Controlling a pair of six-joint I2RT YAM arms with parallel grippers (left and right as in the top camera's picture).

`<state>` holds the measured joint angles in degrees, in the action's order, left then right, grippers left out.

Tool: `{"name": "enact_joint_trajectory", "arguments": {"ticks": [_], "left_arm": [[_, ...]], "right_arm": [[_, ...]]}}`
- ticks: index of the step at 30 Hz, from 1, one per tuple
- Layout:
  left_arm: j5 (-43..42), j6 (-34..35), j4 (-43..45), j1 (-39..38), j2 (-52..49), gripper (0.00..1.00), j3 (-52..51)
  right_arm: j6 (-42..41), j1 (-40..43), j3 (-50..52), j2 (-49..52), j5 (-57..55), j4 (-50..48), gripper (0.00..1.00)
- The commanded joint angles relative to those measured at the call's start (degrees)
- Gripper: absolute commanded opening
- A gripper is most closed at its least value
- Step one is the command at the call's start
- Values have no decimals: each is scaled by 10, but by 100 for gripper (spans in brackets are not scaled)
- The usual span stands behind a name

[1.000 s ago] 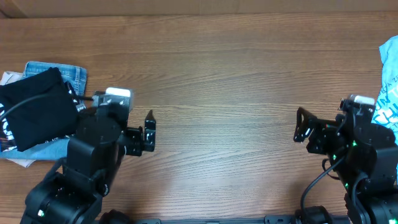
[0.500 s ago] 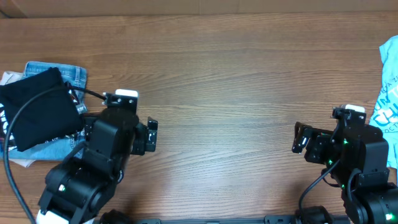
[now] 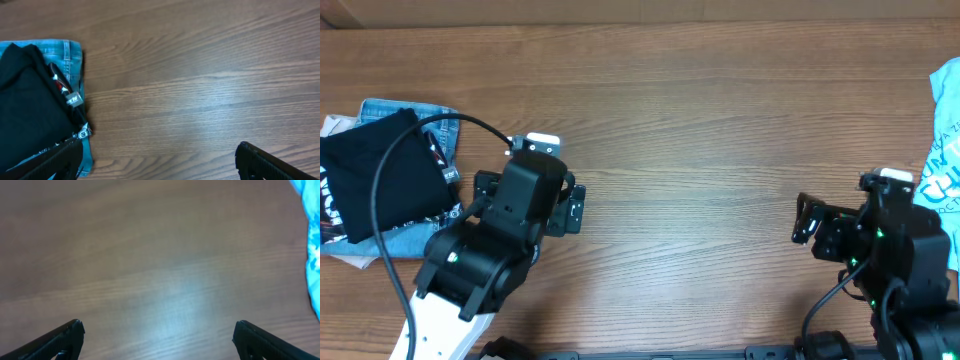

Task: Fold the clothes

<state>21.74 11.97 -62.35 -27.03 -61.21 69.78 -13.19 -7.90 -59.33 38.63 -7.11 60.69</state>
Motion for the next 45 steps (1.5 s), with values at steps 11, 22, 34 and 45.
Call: {"name": "enact_joint_trajectory", "arguments": {"ticks": [11, 22, 34, 45], "left_arm": [[11, 11, 0, 0, -72, 100, -3], [11, 11, 0, 0, -132, 100, -3], [11, 11, 0, 0, -186, 100, -3], [11, 11, 0, 0, -191, 100, -3]], "right_arm": [[32, 1, 322, -257, -1, -382, 100], [103, 1, 563, -386, 89, -598, 100], [102, 3, 589, -385, 51, -561, 100], [102, 3, 589, -385, 51, -561, 100]]}}
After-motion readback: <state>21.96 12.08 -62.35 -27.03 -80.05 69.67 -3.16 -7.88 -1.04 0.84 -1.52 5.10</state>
